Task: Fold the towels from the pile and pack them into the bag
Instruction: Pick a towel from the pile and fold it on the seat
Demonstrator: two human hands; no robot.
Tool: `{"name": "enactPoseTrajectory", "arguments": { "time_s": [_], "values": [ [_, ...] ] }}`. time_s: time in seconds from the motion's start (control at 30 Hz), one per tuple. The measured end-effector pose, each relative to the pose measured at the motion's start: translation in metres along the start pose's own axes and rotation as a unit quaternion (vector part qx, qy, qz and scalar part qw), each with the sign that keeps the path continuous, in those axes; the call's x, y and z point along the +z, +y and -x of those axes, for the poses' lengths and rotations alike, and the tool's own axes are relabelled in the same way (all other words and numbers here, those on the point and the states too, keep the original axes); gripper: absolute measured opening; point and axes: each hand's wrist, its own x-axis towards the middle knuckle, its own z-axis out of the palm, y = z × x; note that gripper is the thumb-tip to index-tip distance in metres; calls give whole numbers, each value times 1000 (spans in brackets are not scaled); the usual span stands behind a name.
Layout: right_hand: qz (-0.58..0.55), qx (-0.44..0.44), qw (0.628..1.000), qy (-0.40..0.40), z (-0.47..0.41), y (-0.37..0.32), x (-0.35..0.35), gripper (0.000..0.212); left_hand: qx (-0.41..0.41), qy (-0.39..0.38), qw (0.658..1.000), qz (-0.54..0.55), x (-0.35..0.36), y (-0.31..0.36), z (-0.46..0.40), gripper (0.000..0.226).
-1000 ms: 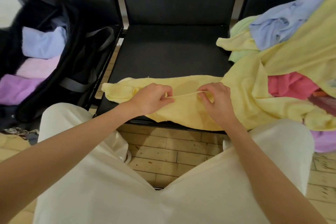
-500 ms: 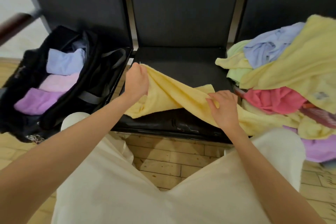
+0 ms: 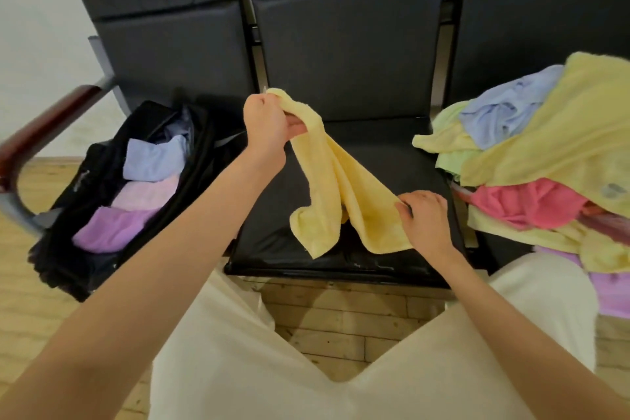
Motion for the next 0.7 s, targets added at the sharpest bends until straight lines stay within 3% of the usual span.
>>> {"name": "enactPoseTrajectory", "arguments": {
  "time_s": [0.07, 0.13, 0.2, 0.27, 0.3, 0.4, 0.47, 0.57, 0.7],
  "values": [
    [-34, 39, 997, -54, -2, 4, 3, 18, -62, 40, 996, 42, -8, -9, -5, 15],
    [-73, 88, 990, -85, -4, 1, 7, 24, -111, 54, 991, 52, -16, -22, -8, 28],
    [-71, 116, 990, -25, -6, -12, 10, 28, -129, 54, 989, 52, -23, -34, -13, 45],
    [-45, 63, 997, 30, -6, -33, 12, 30, -140, 51, 987, 67, -27, -42, -19, 50],
    [-39, 12, 999, 7, -4, -46, 13, 32, -144, 48, 986, 74, -29, -46, -22, 50],
    [25, -128, 972, -196, 4, -80, 21, 39, -154, 37, 984, 78, -36, -56, -30, 48],
    [52, -166, 952, -253, 9, -92, 33, 31, -148, 19, 985, 85, -42, -59, -32, 49],
    [21, -122, 967, -222, 7, -106, 55, 21, -123, -15, 989, 78, -50, -58, -34, 42],
    [4, -24, 986, -164, -10, -131, 76, 31, -115, -39, 990, 73, -58, -57, -34, 41]
  ]
}}
